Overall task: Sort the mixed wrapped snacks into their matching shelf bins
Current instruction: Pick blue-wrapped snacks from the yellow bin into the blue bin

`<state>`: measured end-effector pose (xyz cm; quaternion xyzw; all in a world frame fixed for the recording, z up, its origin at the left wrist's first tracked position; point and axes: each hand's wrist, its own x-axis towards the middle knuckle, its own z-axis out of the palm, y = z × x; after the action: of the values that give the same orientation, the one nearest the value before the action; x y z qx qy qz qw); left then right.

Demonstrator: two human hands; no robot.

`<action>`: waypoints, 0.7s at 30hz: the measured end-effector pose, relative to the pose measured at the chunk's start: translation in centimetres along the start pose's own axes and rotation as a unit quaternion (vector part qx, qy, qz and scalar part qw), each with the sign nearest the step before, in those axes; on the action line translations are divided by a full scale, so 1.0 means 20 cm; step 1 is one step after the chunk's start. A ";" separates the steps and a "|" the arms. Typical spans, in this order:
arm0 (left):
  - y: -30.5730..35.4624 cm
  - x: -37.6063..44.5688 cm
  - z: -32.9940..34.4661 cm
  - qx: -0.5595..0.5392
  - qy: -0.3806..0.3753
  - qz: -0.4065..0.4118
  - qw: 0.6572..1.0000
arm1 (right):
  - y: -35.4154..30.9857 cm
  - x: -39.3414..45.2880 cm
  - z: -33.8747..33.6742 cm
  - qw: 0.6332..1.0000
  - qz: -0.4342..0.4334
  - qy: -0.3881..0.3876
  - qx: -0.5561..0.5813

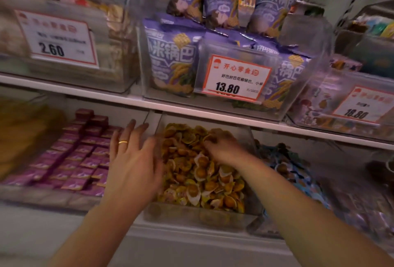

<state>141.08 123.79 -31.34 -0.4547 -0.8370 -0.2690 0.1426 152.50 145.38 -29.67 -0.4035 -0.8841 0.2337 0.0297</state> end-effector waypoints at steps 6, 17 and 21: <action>-0.07 0.00 0.00 -0.065 -0.027 -0.001 0.998 | 0.01 0.23 0.14 0.988 0.148 0.046 -0.028; -0.05 0.02 0.05 -0.113 0.014 -0.012 0.993 | -0.13 -0.02 0.25 0.998 -0.015 0.064 -0.003; -0.05 0.01 0.05 -0.125 0.024 -0.017 0.992 | -0.18 -0.30 0.36 0.979 -0.192 0.033 0.052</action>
<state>140.06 124.06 -32.30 -0.4484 -0.8007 -0.3847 0.0997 152.37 136.14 -33.61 -0.2316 -0.9303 0.2561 0.1239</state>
